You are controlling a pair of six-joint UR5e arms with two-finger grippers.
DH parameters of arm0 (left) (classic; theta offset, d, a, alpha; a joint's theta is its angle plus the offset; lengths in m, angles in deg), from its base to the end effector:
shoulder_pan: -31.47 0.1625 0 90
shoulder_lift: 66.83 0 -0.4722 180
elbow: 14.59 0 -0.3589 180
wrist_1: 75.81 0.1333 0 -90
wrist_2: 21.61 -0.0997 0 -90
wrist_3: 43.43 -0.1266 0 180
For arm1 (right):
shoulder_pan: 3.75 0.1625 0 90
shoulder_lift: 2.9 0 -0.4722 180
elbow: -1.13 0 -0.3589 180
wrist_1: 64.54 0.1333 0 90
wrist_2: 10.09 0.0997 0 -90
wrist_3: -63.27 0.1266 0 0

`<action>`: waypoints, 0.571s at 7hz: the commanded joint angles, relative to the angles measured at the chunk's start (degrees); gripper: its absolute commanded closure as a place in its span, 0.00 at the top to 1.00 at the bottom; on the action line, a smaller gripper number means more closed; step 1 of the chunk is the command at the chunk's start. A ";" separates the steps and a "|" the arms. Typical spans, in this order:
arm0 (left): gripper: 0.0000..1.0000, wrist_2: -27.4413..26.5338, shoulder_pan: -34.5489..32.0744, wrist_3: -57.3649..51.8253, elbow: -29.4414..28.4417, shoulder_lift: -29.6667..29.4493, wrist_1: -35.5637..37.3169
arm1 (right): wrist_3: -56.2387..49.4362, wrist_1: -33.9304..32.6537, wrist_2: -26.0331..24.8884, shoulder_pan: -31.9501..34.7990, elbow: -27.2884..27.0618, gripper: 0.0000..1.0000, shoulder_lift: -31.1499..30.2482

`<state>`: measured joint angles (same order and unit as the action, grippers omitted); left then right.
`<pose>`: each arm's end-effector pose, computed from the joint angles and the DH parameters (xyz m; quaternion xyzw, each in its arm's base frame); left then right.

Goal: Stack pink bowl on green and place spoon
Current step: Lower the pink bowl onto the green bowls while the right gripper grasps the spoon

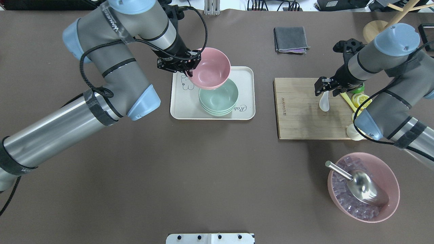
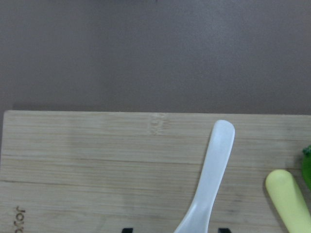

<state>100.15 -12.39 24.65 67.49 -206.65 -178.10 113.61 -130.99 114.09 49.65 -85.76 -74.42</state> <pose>0.5116 -0.5840 0.2096 0.0333 0.5001 -0.0406 0.8643 -0.3311 -0.5502 0.5341 0.0405 -0.4202 0.0106 0.9065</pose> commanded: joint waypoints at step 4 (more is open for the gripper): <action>0.00 -3.19 4.40 0.75 -0.61 -0.02 -0.28 | 0.20 -0.43 -1.64 0.30 2.07 0.57 0.42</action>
<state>97.03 -8.48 25.38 66.77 -206.98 -178.37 113.74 -131.18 113.49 49.94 -83.84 -74.00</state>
